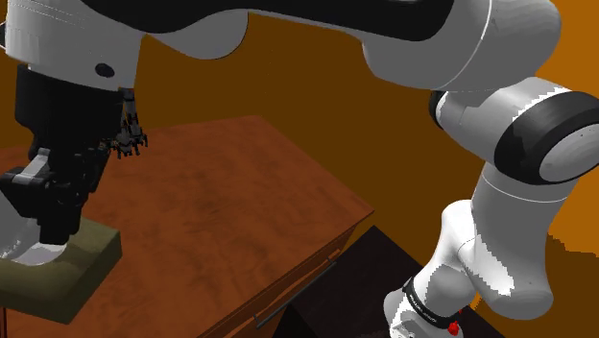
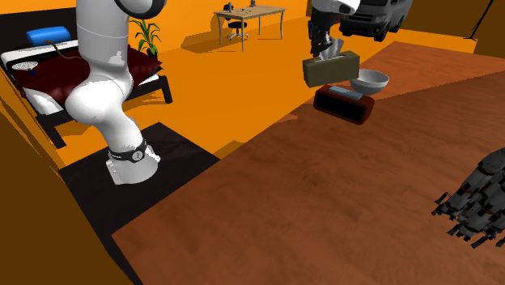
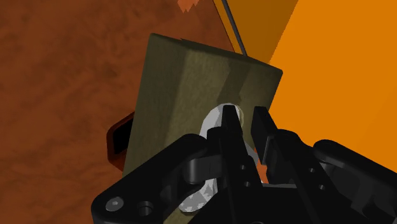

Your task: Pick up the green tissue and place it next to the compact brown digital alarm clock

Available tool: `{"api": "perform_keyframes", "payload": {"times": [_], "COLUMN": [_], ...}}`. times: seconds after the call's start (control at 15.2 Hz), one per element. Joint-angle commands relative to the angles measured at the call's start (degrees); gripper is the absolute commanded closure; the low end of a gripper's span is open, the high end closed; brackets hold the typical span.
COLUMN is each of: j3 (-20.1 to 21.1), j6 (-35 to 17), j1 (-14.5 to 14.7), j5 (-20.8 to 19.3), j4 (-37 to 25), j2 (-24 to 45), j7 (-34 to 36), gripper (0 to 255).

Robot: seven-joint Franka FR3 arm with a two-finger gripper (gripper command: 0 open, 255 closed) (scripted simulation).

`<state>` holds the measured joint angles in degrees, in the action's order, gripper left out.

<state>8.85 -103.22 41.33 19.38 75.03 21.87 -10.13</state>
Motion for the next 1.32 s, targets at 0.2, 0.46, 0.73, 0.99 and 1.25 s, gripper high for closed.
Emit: {"api": "perform_keyframes", "payload": {"times": [0.2, 0.46, 0.73, 0.99, 1.25], "j3": [0.01, 0.04, 0.08, 0.13, 0.20], "j6": [-3.76, -6.58, -9.30, -11.94, -14.50], "j1": [0.00, 0.01, 0.03, 0.06, 0.09], "j5": [0.39, 0.71, 1.04, 1.37, 1.72], "j4": [4.22, 7.18, 9.82, 12.16, 14.22], "j2": [-0.28, -0.26, -0.01, 0.45, 1.09], "j7": [-1.35, -2.39, -3.40, -4.39, -5.38], "gripper": [255, 255, 255, 255, 255]}}
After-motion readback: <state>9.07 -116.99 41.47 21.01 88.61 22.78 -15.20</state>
